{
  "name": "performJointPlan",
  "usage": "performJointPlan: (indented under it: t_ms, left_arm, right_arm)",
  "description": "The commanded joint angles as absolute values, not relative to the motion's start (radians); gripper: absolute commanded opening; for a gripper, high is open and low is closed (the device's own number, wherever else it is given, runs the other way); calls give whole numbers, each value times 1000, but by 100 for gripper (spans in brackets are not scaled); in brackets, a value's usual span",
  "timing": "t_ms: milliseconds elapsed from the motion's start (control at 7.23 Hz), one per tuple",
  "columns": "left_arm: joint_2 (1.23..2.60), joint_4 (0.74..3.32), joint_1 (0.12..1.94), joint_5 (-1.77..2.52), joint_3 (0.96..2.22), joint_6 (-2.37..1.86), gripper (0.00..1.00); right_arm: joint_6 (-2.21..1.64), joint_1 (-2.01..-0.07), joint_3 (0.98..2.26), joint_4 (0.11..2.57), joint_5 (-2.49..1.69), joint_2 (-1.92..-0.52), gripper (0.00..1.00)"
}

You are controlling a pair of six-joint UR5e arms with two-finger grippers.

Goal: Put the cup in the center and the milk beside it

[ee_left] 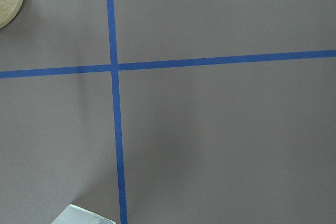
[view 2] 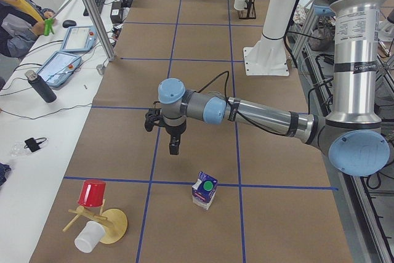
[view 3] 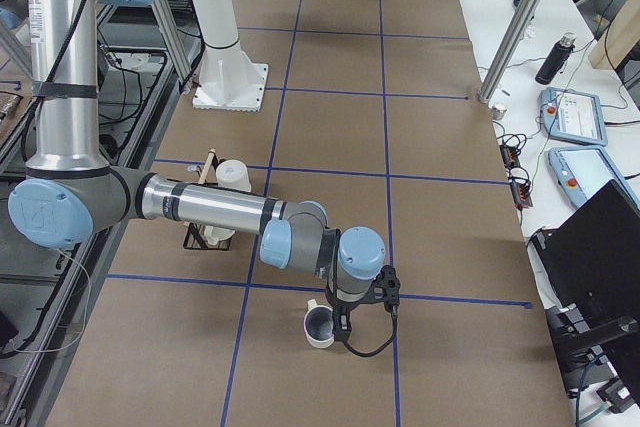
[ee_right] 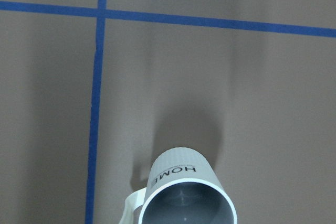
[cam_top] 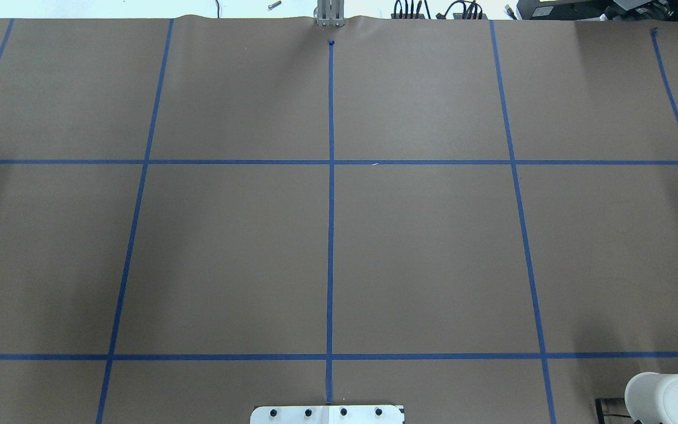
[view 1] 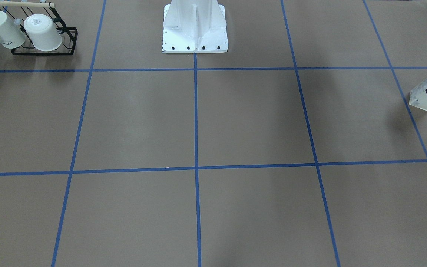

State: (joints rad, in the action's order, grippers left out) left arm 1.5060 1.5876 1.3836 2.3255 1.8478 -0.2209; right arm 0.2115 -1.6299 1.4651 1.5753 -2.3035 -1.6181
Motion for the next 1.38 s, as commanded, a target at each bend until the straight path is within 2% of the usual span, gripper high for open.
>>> performJointPlan:
  t_ms: [0,830,969,1107,1245]
  left_arm:
    - [1511,1588,1385,2326,1855,-222,98]
    - [1511,1588,1387,2326,1881,-229,98]
    - [1511,1588,1387,2326,1881,-229,98]
    - [1509,1588,1387,2326,1888,-230,98]
    - [1509,1588,1388,2326,1890,-230,98]
  right_arm:
    - [167,-1631,1344,1441,-2306,-1614,100]
    - [167,-1620,1249,1358,-2307,-1621,99]
    - [166,-1618,1238,1344,-2313,-1623,94]
    - [166,-1618,1230,1342,-2321,-1623,76]
    - [163,-1618,1230,1342,-2336,-1623,41]
